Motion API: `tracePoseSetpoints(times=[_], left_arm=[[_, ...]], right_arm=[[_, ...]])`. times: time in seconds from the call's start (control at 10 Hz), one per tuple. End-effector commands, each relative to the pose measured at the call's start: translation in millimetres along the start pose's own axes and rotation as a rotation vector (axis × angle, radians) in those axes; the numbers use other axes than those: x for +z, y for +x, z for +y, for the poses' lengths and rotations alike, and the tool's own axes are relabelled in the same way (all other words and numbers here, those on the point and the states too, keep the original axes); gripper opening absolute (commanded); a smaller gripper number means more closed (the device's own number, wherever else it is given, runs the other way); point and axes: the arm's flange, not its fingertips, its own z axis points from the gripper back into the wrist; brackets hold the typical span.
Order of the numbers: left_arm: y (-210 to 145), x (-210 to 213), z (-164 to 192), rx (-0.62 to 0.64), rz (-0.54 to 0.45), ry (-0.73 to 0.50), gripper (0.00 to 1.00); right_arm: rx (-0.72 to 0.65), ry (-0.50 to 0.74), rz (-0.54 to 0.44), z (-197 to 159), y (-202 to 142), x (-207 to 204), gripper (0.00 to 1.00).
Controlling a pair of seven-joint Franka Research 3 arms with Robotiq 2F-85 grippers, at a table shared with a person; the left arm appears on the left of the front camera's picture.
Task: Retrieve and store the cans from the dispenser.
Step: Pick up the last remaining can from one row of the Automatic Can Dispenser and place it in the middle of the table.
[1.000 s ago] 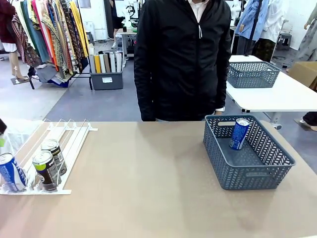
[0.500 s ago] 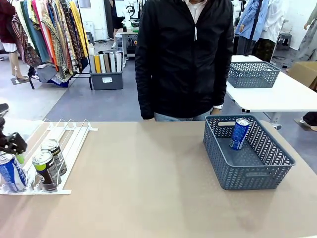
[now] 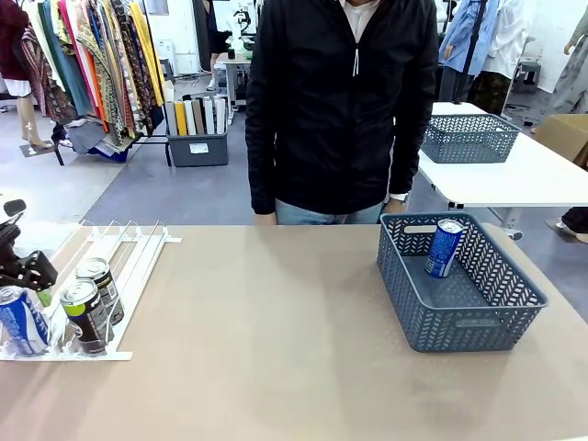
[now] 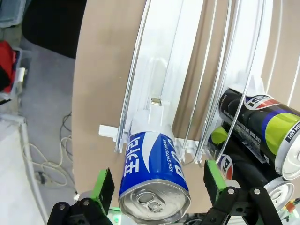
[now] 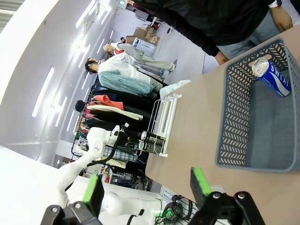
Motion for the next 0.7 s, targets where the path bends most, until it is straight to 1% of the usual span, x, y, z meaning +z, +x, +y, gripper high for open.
tracePoseSetpoints(times=[0.0,0.1,0.2,0.3,0.6], left_arm=[[-4.1,-1.9,2.1,0.015,-0.009,-0.001,1.00],[-3.1,-2.3,3.2,0.021,-0.016,-0.006,1.00],[-4.9,-1.8,5.0,0.022,-0.020,0.004,0.56],[-4.4,-2.1,4.1,0.015,-0.020,-0.003,0.00],[-4.7,-2.4,3.3,0.016,-0.038,0.003,0.00]], right_arm=[[0.025,0.023,-0.019,1.2,3.1,-2.0,1.00],[0.025,0.023,-0.019,1.2,3.1,-2.0,1.00],[0.025,0.023,-0.019,1.2,3.1,-2.0,1.00],[0.025,0.023,-0.019,1.2,3.1,-2.0,1.00],[0.025,0.023,-0.019,1.2,3.1,-2.0,1.00]])
